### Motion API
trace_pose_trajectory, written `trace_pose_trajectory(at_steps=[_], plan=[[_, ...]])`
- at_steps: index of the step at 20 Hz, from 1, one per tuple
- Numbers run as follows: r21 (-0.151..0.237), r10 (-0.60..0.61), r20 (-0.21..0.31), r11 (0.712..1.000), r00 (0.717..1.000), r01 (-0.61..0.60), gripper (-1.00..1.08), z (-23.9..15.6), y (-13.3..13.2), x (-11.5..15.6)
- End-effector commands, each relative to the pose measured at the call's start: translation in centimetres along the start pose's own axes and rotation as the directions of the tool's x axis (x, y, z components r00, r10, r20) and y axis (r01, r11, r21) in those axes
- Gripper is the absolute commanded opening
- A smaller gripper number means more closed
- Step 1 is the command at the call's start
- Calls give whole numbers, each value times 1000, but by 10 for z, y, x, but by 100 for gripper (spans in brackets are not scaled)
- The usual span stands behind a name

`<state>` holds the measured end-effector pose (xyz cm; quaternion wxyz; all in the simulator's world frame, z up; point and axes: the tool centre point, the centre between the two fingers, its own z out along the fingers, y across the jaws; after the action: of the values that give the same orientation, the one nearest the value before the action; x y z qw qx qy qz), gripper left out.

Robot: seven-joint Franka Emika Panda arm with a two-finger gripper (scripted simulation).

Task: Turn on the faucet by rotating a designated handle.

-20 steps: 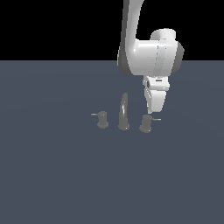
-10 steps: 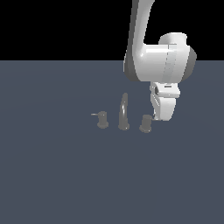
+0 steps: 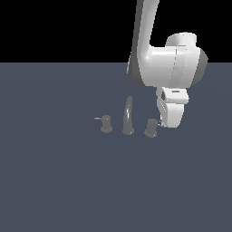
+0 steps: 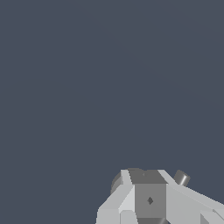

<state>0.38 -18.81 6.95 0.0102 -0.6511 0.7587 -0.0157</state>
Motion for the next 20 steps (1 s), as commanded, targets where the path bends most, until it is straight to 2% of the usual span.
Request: trace_pose_trajectory(at_steps=[1, 5, 6, 16, 17, 18, 20], plan=[[-32, 2, 5, 999, 1000, -2, -100, 4, 22, -3], [-37, 5, 5, 999, 1000, -5, -100, 4, 33, -3], [-12, 16, -3, 1000, 1000, -16, -100, 0, 21, 7], [-36, 6, 4, 999, 1000, -6, -100, 4, 50, -35], [-36, 6, 4, 999, 1000, -6, -100, 4, 50, -35], [-17, 38, -8, 999, 999, -38, -100, 0, 43, -10], [-22, 30, -5, 999, 1000, -30, -100, 1, 42, -26]])
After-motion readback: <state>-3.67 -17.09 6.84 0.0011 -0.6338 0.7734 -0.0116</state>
